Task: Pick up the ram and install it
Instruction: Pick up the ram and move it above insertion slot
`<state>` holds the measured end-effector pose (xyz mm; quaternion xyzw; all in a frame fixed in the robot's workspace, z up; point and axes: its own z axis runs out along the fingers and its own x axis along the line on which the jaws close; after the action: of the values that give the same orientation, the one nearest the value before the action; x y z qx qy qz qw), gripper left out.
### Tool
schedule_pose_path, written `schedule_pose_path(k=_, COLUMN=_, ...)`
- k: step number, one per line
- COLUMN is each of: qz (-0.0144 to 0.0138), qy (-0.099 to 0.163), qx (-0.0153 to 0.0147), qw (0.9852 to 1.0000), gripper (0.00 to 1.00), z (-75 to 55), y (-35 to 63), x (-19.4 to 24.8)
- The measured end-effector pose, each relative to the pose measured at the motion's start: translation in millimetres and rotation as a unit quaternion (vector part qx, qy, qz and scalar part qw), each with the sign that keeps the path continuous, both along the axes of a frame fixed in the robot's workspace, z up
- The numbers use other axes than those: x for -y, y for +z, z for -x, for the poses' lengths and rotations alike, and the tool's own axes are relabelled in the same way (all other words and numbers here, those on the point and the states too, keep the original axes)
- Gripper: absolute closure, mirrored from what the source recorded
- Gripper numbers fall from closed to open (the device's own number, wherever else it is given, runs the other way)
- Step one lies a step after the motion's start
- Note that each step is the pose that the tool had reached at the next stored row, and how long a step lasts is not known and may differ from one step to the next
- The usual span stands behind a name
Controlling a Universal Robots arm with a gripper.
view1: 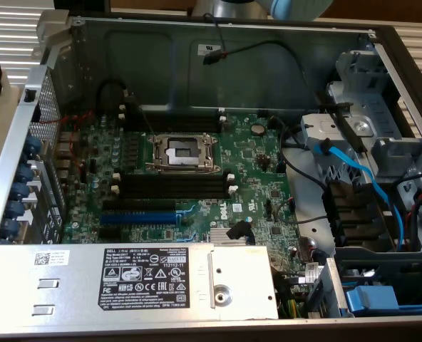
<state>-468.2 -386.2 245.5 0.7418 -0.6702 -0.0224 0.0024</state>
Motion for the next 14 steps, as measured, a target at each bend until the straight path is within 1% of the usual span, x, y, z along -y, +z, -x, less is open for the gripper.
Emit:
schedule_pose_path(k=3, qz=0.0000, qy=0.000, qx=0.0000, qw=1.0000, gripper=0.88, z=0.0, y=12.0, x=0.0)
schedule_pose_path(k=14, qz=0.0007, qy=0.000, qx=0.0000, qw=1.0000, gripper=0.88, z=0.0, y=62.4, x=0.0)
